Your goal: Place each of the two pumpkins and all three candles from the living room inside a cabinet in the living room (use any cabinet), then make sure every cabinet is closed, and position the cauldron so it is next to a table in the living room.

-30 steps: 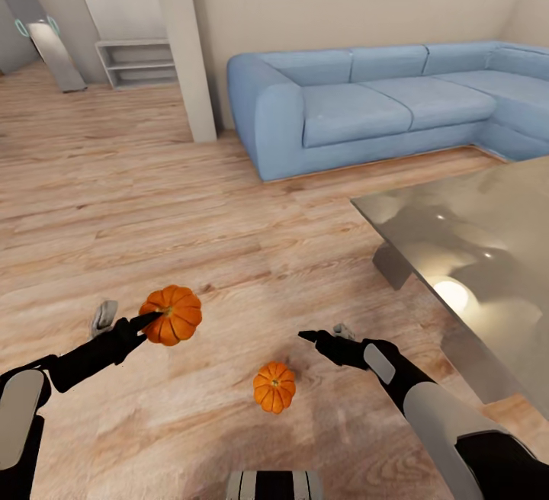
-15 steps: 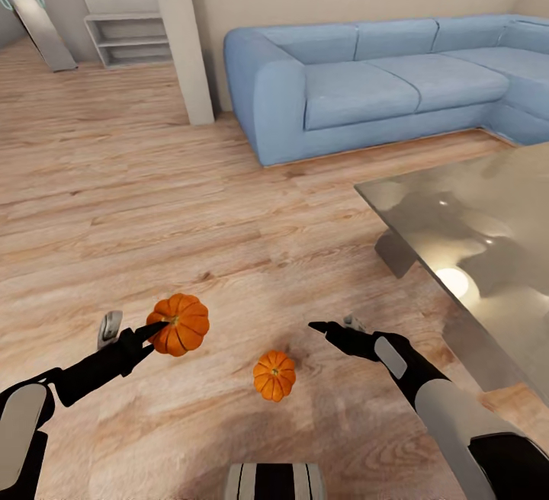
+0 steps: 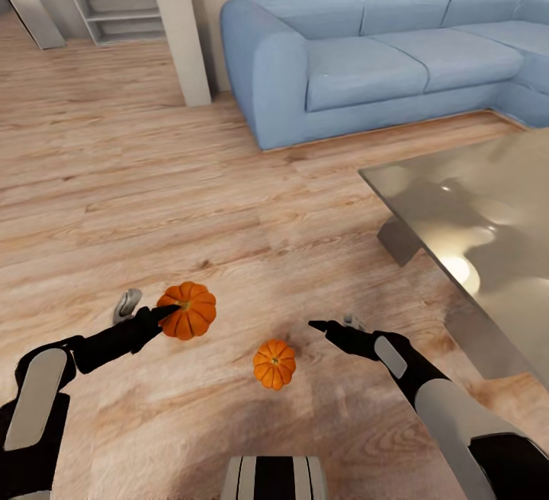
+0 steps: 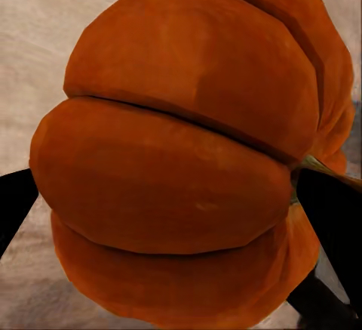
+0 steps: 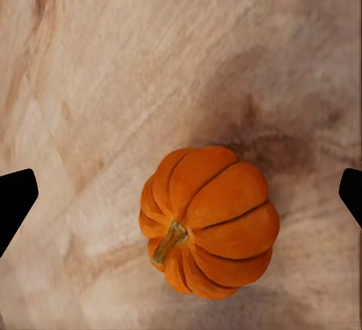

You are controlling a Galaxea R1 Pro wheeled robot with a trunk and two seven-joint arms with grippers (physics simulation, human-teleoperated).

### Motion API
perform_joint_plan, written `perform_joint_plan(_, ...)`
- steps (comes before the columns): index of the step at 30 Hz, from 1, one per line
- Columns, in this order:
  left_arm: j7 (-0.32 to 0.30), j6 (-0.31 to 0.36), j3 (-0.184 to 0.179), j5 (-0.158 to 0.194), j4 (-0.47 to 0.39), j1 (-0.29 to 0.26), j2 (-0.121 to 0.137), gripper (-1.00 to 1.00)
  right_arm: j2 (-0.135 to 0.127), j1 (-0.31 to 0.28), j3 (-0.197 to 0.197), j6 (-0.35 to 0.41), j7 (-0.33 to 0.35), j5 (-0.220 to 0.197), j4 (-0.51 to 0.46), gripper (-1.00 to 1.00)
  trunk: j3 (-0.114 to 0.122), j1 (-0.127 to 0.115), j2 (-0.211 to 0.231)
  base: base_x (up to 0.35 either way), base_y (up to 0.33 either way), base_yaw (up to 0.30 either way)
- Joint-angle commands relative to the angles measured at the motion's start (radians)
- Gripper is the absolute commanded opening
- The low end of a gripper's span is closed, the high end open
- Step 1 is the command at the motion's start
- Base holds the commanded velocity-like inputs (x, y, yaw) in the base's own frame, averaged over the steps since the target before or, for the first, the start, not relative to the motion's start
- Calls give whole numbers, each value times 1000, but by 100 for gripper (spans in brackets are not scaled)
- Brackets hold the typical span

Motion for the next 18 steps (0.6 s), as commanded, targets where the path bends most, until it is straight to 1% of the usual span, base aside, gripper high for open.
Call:
perform_joint_plan(1, 54, 0, -37, 31, 7, -25, -1, -100, -1, 1, -1, 0, 1, 0, -6, 100, -4, 0, 0, 0, 0, 0)
perform_joint_plan(2, 93, 0, -64, 61, 11, -40, -1, -100, -2, 1, -1, 1, 2, 0, -11, 100, -8, 1, -1, 0, 0, 0)
perform_joint_plan(3, 120, 0, -81, 90, 14, -49, 0, -100, -3, 1, -1, 1, 3, 0, -14, 100, -12, 1, -1, 0, 0, 0)
perform_joint_plan(6, 155, 0, -97, 130, 18, -55, 2, -100, -3, 1, -1, 1, 3, 0, -18, 100, -23, 3, -2, 0, 0, 0)
perform_joint_plan(9, 167, 0, -102, 145, 19, -56, 3, -100, -3, 1, -1, 1, 3, 0, -20, 100, -35, 4, -2, 0, 0, 0)
perform_joint_plan(12, 169, 0, -106, 152, 19, -56, 3, -100, -3, 1, -1, 1, 3, 0, -20, 100, -47, 5, -3, 0, 0, 0)
perform_joint_plan(18, 164, 0, -114, 153, 19, -56, 2, -100, -1, 2, -1, 4, 2, -1, -19, 100, -70, 8, -4, 0, 0, 0)
